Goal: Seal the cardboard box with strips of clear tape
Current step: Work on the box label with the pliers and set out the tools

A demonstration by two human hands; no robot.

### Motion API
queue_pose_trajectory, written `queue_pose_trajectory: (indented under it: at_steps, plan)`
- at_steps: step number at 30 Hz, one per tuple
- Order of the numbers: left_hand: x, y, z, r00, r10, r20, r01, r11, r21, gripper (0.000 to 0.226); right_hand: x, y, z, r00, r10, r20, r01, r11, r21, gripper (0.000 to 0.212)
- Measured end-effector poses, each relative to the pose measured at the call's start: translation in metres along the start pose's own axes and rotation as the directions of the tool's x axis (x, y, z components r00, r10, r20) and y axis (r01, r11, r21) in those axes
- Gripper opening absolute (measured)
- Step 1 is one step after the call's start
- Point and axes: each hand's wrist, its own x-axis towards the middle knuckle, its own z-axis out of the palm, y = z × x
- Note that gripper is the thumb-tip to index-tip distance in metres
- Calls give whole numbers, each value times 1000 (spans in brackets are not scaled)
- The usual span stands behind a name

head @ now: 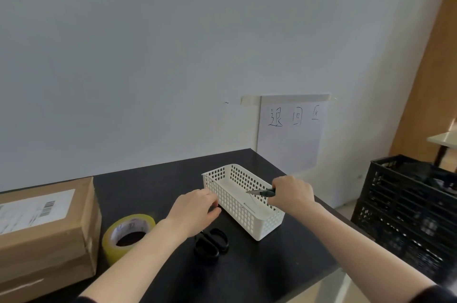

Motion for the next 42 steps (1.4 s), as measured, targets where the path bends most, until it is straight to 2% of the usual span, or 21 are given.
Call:
queue_pose_trajectory:
  at_steps: [8,18,23,31,42]
  plan:
    - [3,0,8,1000,-1,24,1,1000,12,23,5,-4,11,998,-66,6,66,987,-143,9]
    - [1,-3,9,1000,5,26,-6,1000,21,23,6,4,17,995,-56,-78,48,994,-102,28]
    - [-2,-6,0,1000,11,9,-11,999,37,23,3,3,12,993,-38,-110,34,999,-39,29]
    - [-15,-25,-26,999,-22,-41,25,997,75,27,1,-16,3,982,-8,-189,38,987,156,36]
    - [-74,-79,-70,979,-99,-179,118,988,99,24,-7,-97,-4,961,-99,-258,172,944,282,38]
